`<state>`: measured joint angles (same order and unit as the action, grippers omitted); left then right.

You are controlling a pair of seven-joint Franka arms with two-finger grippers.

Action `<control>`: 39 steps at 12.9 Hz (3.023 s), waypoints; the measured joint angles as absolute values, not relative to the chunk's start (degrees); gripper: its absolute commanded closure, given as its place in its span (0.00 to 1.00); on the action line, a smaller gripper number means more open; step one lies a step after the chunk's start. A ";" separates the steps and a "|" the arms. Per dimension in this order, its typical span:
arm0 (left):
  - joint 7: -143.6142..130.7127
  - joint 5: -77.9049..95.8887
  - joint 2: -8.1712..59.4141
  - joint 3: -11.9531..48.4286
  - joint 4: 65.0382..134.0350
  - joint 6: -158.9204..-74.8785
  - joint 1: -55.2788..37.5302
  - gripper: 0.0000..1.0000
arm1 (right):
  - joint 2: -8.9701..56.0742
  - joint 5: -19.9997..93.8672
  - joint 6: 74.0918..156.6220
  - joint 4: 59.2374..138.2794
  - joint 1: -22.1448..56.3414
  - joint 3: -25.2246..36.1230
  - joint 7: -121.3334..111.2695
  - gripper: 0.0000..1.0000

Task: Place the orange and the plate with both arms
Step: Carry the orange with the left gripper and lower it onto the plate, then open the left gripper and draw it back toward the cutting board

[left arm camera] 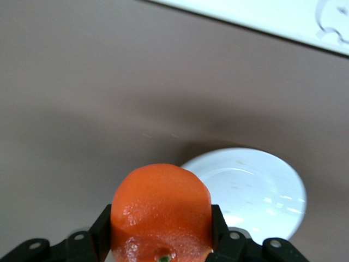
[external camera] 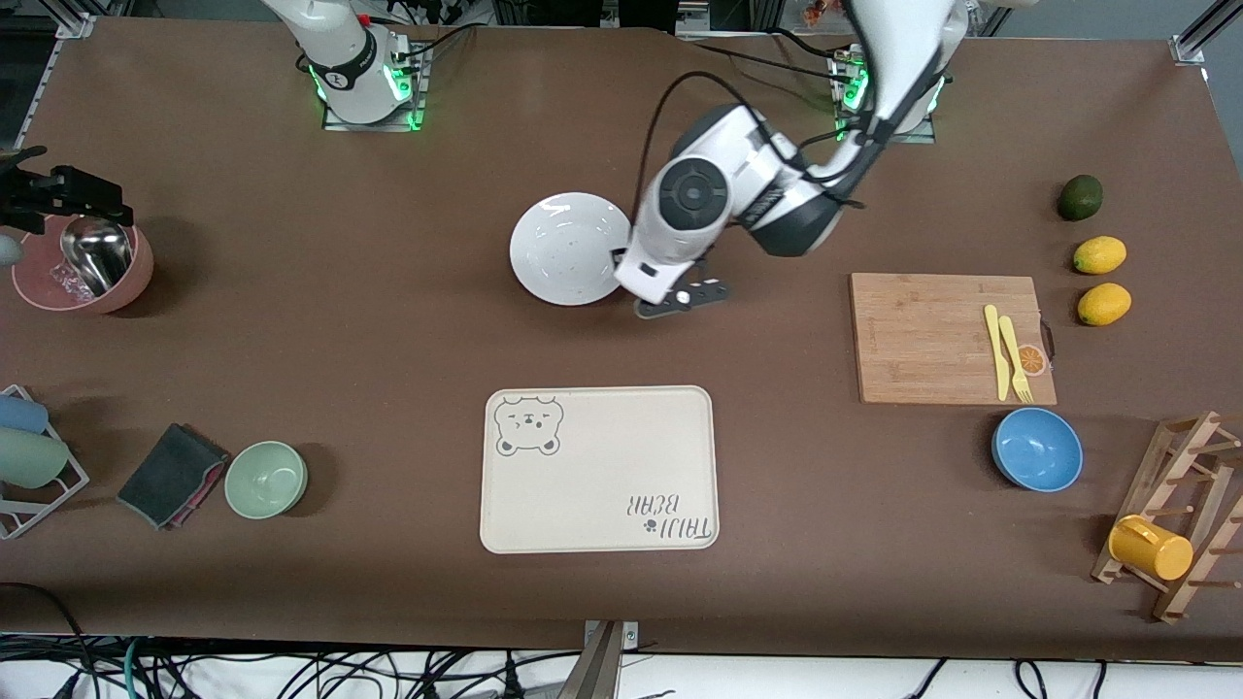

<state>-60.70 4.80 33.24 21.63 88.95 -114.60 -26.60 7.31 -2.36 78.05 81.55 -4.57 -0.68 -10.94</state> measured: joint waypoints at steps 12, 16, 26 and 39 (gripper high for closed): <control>-72.73 1.24 45.18 19.31 87.17 -129.12 -40.47 0.00 | 7.31 -2.36 78.04 81.56 -4.57 -0.68 -10.93 0.00; -71.69 -2.26 43.80 18.81 81.81 -122.13 -37.60 0.00 | 7.31 -2.36 78.04 81.56 -4.56 -0.68 -10.93 0.00; -42.06 -2.27 38.38 18.96 77.43 -99.10 -16.46 0.00 | 7.34 -2.37 78.13 81.56 -5.49 -0.46 -10.93 0.00; -8.96 -9.13 37.15 18.13 77.43 -93.74 5.60 0.00 | 11.87 -1.71 76.44 82.48 -5.07 -1.02 -12.18 0.00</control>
